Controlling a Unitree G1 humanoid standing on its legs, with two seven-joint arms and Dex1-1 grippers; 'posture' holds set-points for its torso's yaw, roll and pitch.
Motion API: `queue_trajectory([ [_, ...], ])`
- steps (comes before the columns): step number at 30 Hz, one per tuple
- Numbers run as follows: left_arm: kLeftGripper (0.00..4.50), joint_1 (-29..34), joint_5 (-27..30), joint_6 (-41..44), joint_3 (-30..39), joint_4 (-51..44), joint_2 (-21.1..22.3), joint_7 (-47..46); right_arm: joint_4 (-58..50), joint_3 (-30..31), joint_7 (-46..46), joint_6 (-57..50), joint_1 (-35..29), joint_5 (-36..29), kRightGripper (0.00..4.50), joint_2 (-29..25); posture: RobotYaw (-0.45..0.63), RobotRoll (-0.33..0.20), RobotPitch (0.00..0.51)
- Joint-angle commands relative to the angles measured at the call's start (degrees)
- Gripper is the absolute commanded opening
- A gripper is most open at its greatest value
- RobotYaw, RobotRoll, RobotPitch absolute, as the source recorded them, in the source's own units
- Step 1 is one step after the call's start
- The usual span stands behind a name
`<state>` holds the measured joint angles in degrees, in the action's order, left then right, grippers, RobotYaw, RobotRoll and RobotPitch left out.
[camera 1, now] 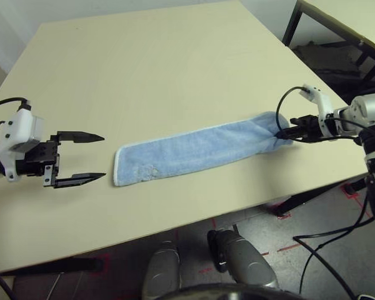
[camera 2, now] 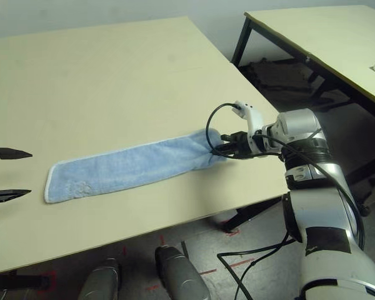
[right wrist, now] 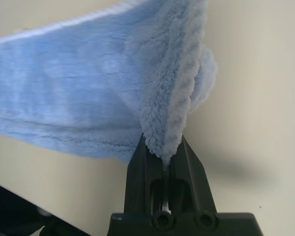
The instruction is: Fold the towel and set it aside.
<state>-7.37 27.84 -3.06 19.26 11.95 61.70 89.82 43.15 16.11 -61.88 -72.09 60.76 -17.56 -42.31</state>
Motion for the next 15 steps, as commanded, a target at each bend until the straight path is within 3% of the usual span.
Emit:
queue_trajectory([
  [1, 4.50, -0.06, -0.77, -0.71, -0.70, 1.17, -0.30, 0.21, -5.60, 3.05, -2.56, -3.11, 1.72, -0.17, 0.04, -0.34, -0.09, 0.000, 0.139],
  [7, 4.50, -0.54, -0.98, -0.96, -1.09, 1.78, -0.30, 0.15, -21.40, 6.53, -1.43, -13.81, 3.23, -3.91, 0.04, -0.45, -0.09, 0.000, 0.142],
  [15, 4.50, -1.40, -1.30, -1.00, -1.89, 2.02, -1.04, -0.42, -33.99, 5.30, 5.12, -20.41, 2.24, -11.08, 0.04, 2.37, -0.09, 0.000, 0.146],
])
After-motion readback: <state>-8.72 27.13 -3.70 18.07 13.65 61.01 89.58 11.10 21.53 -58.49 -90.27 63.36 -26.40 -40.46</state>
